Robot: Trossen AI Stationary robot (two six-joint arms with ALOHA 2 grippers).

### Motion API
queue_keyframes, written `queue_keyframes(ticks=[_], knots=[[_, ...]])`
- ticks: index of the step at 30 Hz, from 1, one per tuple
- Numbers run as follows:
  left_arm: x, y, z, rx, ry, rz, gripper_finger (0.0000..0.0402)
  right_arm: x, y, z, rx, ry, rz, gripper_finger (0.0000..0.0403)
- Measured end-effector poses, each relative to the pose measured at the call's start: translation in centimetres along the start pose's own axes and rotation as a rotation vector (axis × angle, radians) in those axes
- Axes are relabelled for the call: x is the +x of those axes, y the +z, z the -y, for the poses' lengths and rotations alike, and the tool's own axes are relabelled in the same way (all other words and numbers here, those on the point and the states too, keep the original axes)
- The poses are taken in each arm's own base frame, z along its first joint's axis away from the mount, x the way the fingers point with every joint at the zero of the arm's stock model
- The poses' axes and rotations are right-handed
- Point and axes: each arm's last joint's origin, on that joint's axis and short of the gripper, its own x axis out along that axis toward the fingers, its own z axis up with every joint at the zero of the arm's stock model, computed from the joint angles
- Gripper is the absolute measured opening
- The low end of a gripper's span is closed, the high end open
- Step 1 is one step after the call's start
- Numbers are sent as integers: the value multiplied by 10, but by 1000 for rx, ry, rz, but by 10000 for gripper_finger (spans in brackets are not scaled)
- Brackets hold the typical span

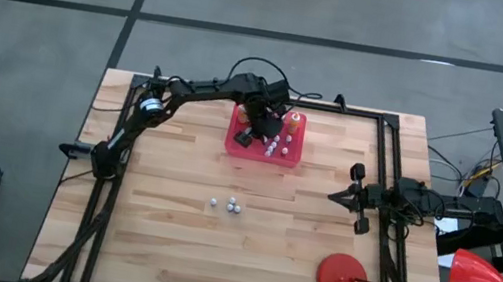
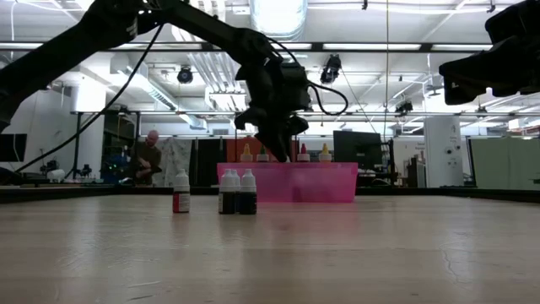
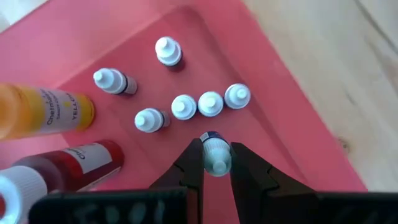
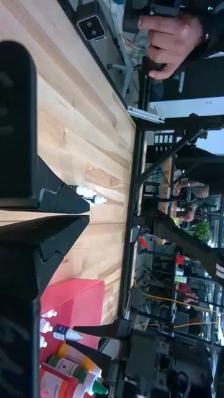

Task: Pick & Place food coloring
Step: Put the small blue food coloring bottle into the pink bin

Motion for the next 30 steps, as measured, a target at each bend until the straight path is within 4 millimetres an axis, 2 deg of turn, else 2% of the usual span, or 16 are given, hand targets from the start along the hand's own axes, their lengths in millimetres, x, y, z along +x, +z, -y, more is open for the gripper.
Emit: queue_keyframes(ticks=[13,25,30], knots=[[6,3,2,9,15,-53,30,0,0,0,0,1,0,8],[5,1,1,-506,84,-104,30,0,0,0,0,1,-1,8],[5,2,1,-594,89,-100,30,0,0,0,0,0,-1,8]])
